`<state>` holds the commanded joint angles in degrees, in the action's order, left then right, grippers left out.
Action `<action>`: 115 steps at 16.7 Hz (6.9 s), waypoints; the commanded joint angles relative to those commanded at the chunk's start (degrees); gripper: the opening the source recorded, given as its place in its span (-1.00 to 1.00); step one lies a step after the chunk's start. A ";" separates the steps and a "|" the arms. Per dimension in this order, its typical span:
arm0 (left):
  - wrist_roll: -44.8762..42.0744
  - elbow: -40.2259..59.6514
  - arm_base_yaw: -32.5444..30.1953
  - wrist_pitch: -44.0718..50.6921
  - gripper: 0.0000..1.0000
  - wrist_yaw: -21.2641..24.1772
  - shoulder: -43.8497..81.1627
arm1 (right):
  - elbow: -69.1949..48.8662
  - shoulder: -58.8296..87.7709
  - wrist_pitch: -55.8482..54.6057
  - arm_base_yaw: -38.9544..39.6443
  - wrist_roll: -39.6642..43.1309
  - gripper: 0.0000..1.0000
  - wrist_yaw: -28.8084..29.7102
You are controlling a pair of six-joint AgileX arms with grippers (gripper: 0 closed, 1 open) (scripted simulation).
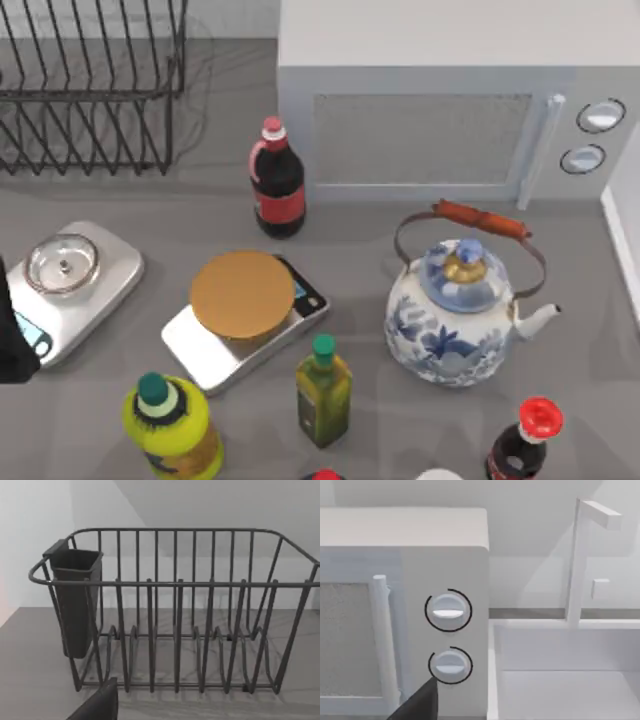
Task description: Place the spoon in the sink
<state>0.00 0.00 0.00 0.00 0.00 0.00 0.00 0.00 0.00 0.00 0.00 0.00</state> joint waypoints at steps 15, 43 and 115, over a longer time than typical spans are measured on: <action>0.00 0.00 0.00 0.00 1.00 0.00 0.00 | -29.66 48.83 37.83 -8.22 -7.43 1.00 -0.21; 0.00 0.00 0.00 0.00 1.00 0.00 0.00 | -34.77 90.90 33.50 -13.33 -12.77 1.00 -0.12; 0.00 0.00 0.00 0.00 1.00 0.00 0.00 | -166.32 157.18 97.48 -9.09 -17.87 -1.00 0.92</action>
<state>0.00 0.00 0.00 0.00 0.00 0.00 -166.32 157.18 97.48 -9.09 -17.87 0.92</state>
